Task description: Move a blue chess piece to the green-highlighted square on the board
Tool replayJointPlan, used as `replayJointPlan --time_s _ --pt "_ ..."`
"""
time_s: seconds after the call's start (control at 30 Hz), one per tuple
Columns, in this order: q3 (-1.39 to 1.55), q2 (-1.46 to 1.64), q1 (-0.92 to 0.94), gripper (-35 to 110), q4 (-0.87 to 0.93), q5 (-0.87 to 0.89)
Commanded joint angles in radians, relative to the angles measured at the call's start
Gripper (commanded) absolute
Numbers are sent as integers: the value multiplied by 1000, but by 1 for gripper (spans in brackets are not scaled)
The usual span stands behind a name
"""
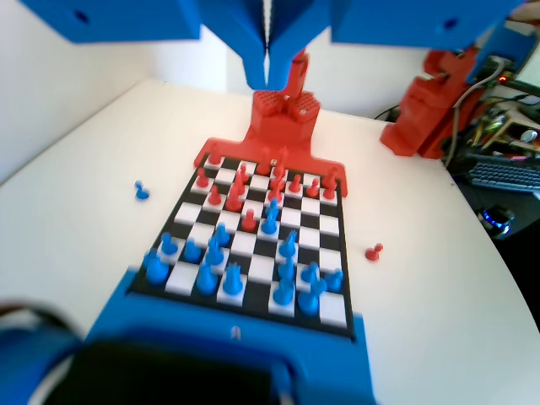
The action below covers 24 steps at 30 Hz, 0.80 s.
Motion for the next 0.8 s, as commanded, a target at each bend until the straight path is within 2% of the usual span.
replayJointPlan --time_s 0.0,0.27,0.77 --pt "14 44 -5 1 -44 -5" --pt "20 173 -12 1 -77 -2" --pt "20 179 11 1 -77 2"
